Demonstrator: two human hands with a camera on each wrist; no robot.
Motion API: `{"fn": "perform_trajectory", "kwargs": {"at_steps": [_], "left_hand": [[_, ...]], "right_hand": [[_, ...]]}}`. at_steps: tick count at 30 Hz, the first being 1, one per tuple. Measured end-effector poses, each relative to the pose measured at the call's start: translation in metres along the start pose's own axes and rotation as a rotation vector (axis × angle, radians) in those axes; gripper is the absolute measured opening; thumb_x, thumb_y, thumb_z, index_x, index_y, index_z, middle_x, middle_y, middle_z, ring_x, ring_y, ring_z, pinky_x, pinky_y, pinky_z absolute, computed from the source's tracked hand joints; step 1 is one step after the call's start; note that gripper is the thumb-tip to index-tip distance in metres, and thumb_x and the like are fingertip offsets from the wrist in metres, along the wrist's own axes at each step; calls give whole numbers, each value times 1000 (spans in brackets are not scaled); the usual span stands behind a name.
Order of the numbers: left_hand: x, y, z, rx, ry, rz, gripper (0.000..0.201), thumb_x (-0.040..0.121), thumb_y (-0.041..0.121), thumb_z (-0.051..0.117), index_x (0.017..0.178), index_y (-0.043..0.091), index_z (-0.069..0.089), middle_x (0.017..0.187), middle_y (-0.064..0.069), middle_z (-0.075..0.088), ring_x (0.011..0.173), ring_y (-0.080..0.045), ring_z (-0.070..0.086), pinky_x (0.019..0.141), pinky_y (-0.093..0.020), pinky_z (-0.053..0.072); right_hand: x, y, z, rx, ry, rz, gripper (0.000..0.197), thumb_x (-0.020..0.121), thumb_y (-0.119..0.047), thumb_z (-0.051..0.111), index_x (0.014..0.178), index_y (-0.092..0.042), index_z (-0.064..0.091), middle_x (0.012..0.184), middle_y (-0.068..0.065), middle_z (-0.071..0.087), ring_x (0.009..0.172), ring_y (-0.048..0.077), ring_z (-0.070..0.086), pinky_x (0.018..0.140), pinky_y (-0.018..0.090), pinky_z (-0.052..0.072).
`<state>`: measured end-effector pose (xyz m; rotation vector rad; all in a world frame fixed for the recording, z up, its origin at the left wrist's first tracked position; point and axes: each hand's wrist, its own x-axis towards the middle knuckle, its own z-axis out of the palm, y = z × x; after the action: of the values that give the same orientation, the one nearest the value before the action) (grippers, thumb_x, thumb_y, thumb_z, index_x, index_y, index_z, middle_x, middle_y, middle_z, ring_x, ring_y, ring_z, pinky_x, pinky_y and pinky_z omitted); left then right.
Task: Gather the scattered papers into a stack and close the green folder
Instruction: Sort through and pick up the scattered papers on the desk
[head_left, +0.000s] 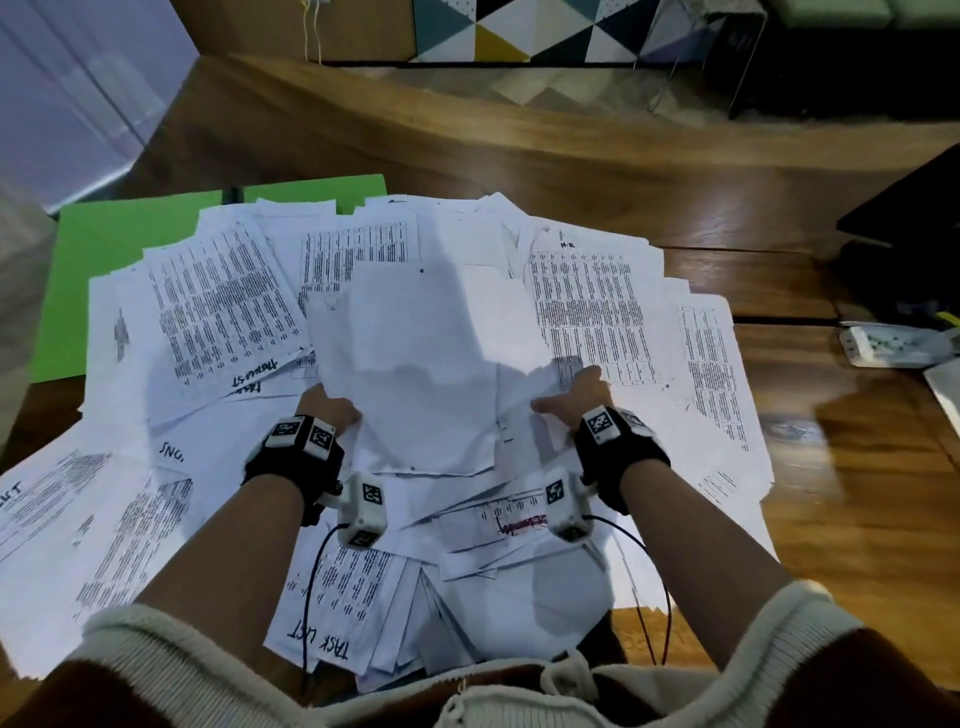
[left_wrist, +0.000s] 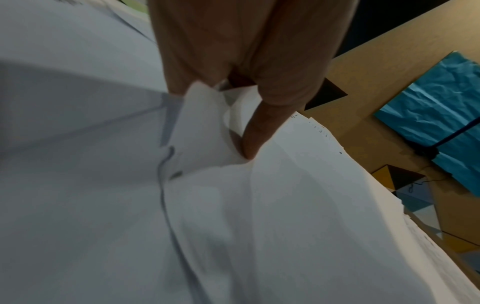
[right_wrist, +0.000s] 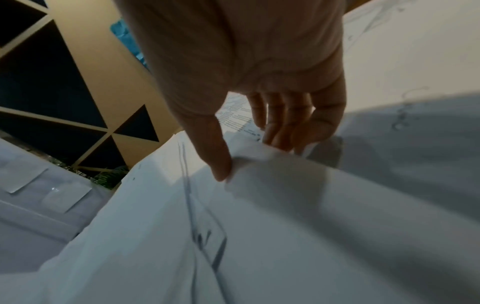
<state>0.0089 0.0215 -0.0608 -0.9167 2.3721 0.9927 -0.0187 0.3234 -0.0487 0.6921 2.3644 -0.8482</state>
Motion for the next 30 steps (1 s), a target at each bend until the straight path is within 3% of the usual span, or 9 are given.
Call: {"fn": "perform_trajectory", "kwargs": {"at_steps": [4,7,11,16,19,21,23,26,30], "left_hand": [[-2,3,4,15,-14,14,38,86,2,62,123,-6,55,130,-21,55,120,-33,53,92,-31,41],[0,12,5,61,-11,48,41,89,4,60,128,-5,51,136,-21,50,125,-33,48,98,-32,39],[6,23,2,65,9,51,46,89,3,59,132,-7,46,138,-22,46,126,-34,46,98,-34,38],[17,32,-8,72,20,22,52,89,3,58,137,-4,40,138,-22,47,126,-36,46,99,-36,39],[21,35,-9,106,27,51,50,91,3,54,138,0,39,141,-18,45,126,-34,45,100,-34,38],[26,37,-10,101,28,36,46,91,2,53,135,-2,43,138,-20,48,122,-37,49,97,-36,41],[30,36,-9,106,29,22,45,89,0,55,132,-6,44,134,-24,49,121,-38,50,97,-39,42],[30,37,-6,101,19,14,49,87,-3,59,132,-9,43,137,-25,46,125,-36,46,98,-37,40],[32,34,-5,97,11,12,57,87,1,61,137,-8,37,142,-26,39,131,-35,40,105,-36,34]], "right_hand": [[-3,-5,7,101,-70,-85,47,74,-8,73,115,3,54,109,14,64,93,26,62,81,35,55],[1,-14,-1,61,-58,-108,41,80,-10,68,117,4,60,117,17,64,105,29,63,86,29,52],[17,-15,-47,-29,6,-68,35,87,-14,63,120,-2,62,128,15,60,112,21,59,78,14,47],[52,14,-103,-172,154,13,44,95,-23,50,135,-4,49,138,17,51,127,32,49,95,28,41],[89,35,-115,-166,262,133,58,82,-39,54,134,-12,51,137,18,49,126,36,48,103,43,41],[119,48,-117,-172,304,148,70,72,-50,55,132,-16,51,137,19,48,125,36,47,99,45,42],[112,42,-116,-152,244,186,90,60,-59,70,134,-15,46,141,18,42,123,39,47,92,44,46],[93,31,-113,-126,217,254,123,50,-61,81,146,-14,20,150,18,24,134,41,33,98,57,43],[96,30,-108,-95,194,211,119,37,-53,78,137,-8,30,133,19,46,118,39,51,90,56,49]]}}
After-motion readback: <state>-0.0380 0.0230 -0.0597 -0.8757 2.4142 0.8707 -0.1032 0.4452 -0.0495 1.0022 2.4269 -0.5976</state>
